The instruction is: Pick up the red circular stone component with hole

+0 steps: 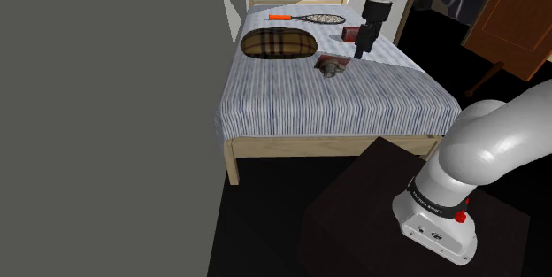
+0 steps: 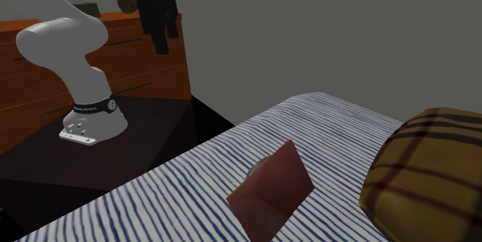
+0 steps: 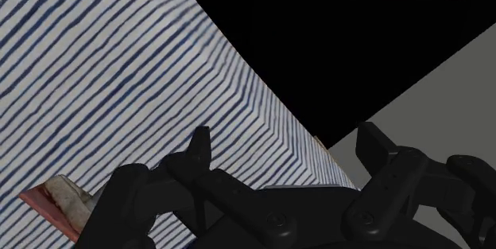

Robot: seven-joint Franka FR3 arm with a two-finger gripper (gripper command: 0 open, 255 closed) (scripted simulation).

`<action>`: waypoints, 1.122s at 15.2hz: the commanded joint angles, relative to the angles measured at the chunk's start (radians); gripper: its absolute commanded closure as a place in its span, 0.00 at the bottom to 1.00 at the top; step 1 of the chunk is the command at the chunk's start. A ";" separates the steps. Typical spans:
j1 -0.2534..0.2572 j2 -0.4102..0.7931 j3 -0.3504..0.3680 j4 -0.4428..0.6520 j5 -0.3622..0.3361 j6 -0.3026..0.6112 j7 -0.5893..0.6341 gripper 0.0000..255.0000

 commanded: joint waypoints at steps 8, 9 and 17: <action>0.048 0.314 -0.177 0.165 0.029 0.148 -0.408 0.00; 0.052 0.355 -0.193 0.191 0.045 0.161 -0.455 0.00; 0.012 0.712 -0.240 0.455 0.228 0.210 -0.830 0.00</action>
